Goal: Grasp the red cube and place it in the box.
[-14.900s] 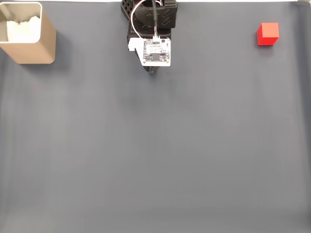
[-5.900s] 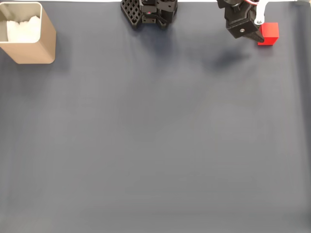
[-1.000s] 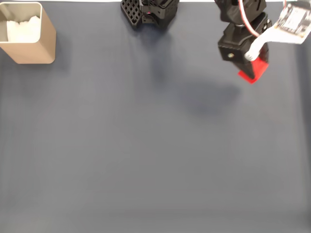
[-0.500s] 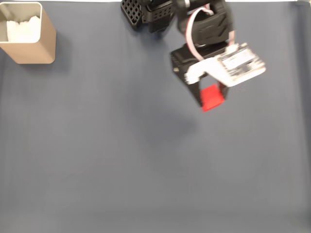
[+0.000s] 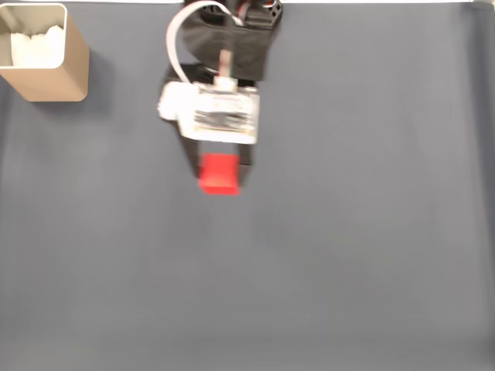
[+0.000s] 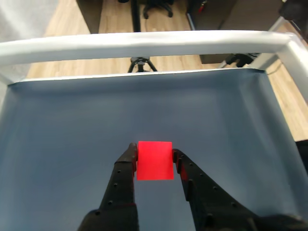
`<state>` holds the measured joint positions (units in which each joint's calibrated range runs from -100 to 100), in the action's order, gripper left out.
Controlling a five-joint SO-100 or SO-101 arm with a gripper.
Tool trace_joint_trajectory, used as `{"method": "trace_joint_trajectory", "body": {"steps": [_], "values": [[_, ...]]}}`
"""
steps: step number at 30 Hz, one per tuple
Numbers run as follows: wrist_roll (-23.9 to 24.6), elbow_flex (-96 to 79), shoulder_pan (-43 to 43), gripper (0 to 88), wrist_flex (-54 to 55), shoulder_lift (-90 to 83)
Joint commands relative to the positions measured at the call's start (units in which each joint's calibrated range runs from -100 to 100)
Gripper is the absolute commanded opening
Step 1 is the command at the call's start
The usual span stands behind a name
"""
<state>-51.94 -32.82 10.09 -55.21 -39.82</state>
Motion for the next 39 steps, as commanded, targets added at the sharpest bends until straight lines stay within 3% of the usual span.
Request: {"method": "trace_joint_trajectory", "body": {"steps": [1, 16, 39], "values": [[-0.34, 3.44, 6.03, 0.0, -0.36, -2.04], [0.49, 10.47, 23.65, 0.0, -2.58, 1.86], [2.05, 17.67, 40.55, 0.0, -3.48, 8.28]]}}
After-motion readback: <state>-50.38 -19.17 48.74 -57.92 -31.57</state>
